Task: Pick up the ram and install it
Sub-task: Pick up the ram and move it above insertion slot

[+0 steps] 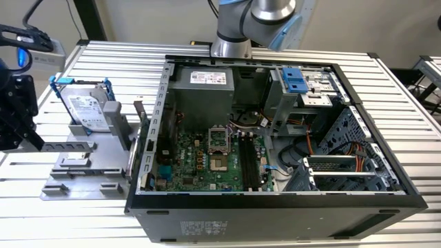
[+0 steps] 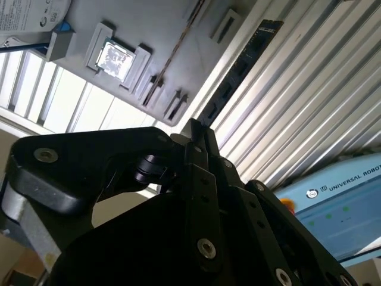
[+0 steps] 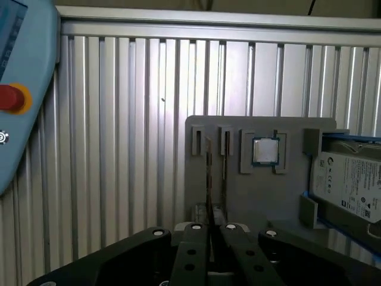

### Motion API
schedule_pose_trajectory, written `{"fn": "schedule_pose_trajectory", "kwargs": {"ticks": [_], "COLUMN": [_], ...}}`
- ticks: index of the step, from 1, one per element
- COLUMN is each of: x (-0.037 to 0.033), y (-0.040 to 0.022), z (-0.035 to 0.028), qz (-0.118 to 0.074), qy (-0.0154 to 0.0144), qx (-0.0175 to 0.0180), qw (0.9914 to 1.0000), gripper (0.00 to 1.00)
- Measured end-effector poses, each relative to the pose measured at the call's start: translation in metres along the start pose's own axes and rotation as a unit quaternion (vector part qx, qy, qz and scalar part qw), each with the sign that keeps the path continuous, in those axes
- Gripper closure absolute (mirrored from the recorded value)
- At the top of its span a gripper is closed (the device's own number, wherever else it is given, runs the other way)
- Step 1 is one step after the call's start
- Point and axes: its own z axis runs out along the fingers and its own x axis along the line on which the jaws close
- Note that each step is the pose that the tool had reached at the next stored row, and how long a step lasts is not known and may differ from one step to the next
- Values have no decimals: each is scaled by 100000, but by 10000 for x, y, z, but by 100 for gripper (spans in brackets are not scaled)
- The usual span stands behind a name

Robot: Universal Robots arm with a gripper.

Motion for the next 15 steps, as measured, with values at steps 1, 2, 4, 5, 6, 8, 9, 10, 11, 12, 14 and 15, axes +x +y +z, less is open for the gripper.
{"fn": "schedule_pose_trajectory", "kwargs": {"ticks": [1, 2, 4, 5, 6, 8, 9, 10, 11, 12, 14, 15], "x": [-1, -1, -3, -3, -3, -5, -5, -5, -7, -9, -11, -12], "y": [0, 0, 0, 0, 0, 0, 0, 0, 1, 1, 0, 0], "z": [-20, -40, -85, -106, -128, -167, -182, -193, -201, -207, -217, -220], "qz": [1, 2, 2, -5, -5, -4, -2, -5, 2, 8, 2, 0], "qy": [-5, -7, -8, -5, -3, -4, -1, 27, 114, 301, 937, 1110], "qx": [3, 4, 7, 3, 2, 2, 8, 5, 2, 10, -8, -8], "qw": [100000, 100000, 100000, 100000, 100000, 100000, 100000, 100000, 100000, 100000, 99996, 99994], "gripper": [100, 100, 100, 100, 100, 100, 100, 100, 100, 100, 100, 100]}}
